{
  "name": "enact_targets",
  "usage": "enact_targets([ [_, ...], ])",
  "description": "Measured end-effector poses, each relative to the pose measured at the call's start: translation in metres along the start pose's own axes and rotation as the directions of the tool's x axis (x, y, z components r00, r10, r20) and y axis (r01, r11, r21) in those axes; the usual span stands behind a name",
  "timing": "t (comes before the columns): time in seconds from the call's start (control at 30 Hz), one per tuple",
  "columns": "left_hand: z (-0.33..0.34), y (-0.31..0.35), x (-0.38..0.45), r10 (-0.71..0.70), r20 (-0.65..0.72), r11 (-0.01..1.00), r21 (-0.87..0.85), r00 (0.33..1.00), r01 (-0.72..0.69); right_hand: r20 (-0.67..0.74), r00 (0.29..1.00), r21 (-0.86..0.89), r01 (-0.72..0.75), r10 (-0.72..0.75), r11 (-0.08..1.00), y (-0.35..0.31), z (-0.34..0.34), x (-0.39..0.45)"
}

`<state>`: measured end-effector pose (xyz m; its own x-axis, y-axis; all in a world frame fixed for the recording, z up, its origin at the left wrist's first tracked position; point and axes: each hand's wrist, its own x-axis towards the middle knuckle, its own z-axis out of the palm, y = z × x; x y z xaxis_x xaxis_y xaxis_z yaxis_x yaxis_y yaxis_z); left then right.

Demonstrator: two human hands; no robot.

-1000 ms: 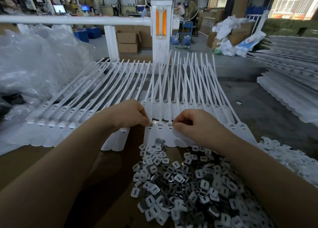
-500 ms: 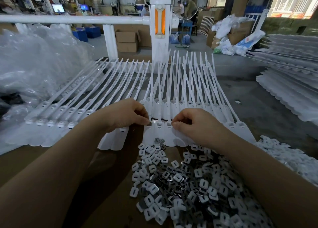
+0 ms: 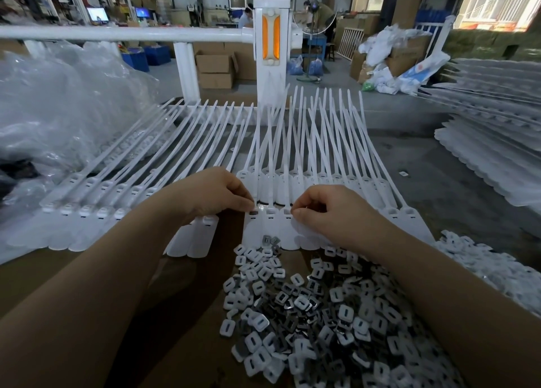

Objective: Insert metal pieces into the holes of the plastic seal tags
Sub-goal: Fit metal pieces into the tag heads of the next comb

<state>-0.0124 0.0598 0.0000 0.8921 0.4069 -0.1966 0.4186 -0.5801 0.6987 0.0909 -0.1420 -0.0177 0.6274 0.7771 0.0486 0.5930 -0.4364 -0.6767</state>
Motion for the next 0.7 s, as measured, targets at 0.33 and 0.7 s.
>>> enact_targets([
  [0.33, 0.005, 0.003, 0.002, -0.029, -0.018, 1.000, -0.010, 0.999, 0.029, 0.148, 0.975, 0.073, 0.158, -0.167, 0.985, -0.007, -0.009, -0.007],
  [0.7, 0.004, 0.001, -0.001, 0.068, -0.029, 0.998, 0.010, 0.997, -0.068, 0.543, 0.808, 0.040, 0.246, -0.228, 0.968, -0.014, -0.022, -0.016],
])
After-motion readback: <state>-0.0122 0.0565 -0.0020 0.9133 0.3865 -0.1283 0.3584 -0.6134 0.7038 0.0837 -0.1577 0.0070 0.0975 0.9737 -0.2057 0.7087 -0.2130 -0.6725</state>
